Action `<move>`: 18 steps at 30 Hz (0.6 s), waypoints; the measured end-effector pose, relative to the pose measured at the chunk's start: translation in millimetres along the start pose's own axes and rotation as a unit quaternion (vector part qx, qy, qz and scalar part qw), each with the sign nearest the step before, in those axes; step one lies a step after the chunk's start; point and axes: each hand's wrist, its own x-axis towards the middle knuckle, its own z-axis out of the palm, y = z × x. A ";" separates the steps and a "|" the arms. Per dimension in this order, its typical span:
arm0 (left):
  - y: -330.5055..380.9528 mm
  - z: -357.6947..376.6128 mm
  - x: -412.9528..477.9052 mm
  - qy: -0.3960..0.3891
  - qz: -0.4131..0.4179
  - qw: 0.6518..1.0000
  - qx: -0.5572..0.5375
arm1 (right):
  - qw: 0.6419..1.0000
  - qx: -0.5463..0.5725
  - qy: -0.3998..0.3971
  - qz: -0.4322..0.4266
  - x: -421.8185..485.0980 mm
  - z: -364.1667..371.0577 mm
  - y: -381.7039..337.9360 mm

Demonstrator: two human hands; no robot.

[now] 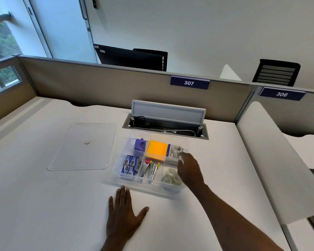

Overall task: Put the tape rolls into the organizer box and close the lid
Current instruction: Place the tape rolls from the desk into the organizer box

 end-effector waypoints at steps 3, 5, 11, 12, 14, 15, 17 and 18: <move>-0.7 -0.1 -1.2 0.003 0.004 1.000 0.005 | 0.991 -0.066 0.075 0.085 -0.1 -14.2 13.1; 0.1 -0.9 -1.8 0.006 0.006 1.000 0.001 | 0.977 -0.145 0.044 0.153 -10.5 -20.7 21.2; 1.2 -3.1 -2.2 0.016 0.012 1.000 -0.014 | 0.877 -0.144 -0.179 0.422 -29.3 -38.3 52.8; 1.4 -3.1 -1.9 0.016 0.013 1.000 -0.013 | 0.865 -0.143 -0.211 0.432 -30.0 -37.9 54.2; 1.6 -3.4 -1.5 0.015 0.013 1.000 -0.011 | 0.863 -0.147 -0.245 0.415 -35.3 -35.8 53.6; 1.4 -3.4 -1.5 0.015 0.013 1.000 -0.011 | 0.868 -0.137 -0.249 0.407 -38.3 -34.1 55.2; 1.4 -2.7 -1.9 0.014 0.013 1.000 -0.012 | 0.877 -0.112 -0.229 0.407 -47.5 -26.7 60.5; 1.5 -2.1 -2.0 0.013 0.013 1.000 -0.013 | 0.884 -0.105 -0.209 0.405 -51.6 -22.3 63.1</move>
